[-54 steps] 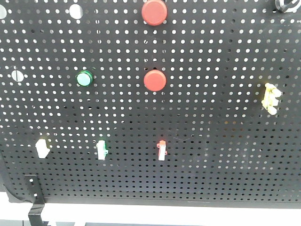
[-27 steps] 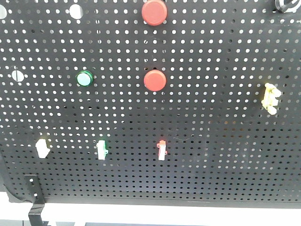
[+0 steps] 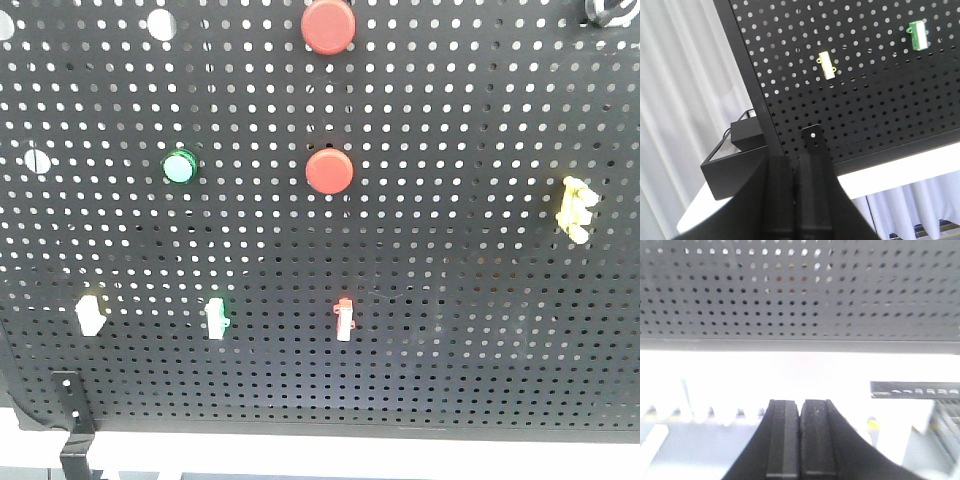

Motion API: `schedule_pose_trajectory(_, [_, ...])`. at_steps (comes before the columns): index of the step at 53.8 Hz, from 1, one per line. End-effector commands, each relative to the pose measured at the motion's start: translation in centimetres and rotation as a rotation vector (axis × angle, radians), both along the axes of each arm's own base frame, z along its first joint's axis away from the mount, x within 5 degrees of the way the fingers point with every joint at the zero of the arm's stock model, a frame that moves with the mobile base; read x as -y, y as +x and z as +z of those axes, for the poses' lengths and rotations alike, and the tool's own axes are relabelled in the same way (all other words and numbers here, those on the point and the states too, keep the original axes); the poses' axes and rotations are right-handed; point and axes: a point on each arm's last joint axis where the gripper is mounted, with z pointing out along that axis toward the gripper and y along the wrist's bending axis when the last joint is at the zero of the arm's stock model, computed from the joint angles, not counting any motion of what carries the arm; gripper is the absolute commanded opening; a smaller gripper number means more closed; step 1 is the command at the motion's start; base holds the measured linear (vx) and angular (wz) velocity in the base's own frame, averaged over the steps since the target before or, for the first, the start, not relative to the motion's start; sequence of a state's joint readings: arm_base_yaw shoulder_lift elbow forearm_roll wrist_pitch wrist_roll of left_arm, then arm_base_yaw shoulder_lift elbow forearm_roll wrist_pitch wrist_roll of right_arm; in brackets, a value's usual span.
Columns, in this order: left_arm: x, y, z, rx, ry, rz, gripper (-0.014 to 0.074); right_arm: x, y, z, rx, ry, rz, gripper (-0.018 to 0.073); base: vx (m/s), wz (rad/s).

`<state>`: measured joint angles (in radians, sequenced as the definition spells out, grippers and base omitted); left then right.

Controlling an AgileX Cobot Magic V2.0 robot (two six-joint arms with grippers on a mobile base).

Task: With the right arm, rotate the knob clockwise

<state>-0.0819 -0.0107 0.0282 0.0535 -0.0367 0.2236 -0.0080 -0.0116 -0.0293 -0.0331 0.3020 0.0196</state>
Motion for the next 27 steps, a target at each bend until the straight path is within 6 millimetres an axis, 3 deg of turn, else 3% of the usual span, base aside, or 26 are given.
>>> schedule_pose_trajectory(1, [0.07,-0.08,-0.34,0.058,-0.014,-0.012,-0.0006,-0.04,0.21,1.28,0.218,-0.017,0.003,-0.0011,0.0,0.0])
schedule_pose_trajectory(7, [0.07,-0.08,-0.34,0.058,-0.014,-0.012,-0.0006,-0.06,0.38,0.43,0.239,-0.017,0.005,-0.0011,0.0,0.0])
schedule_pose_trajectory(27, [0.07,-0.08,-0.34,0.058,-0.014,-0.012,-0.0006,-0.06,0.38,0.48,0.24,-0.017,0.005,-0.0011,0.0,0.0])
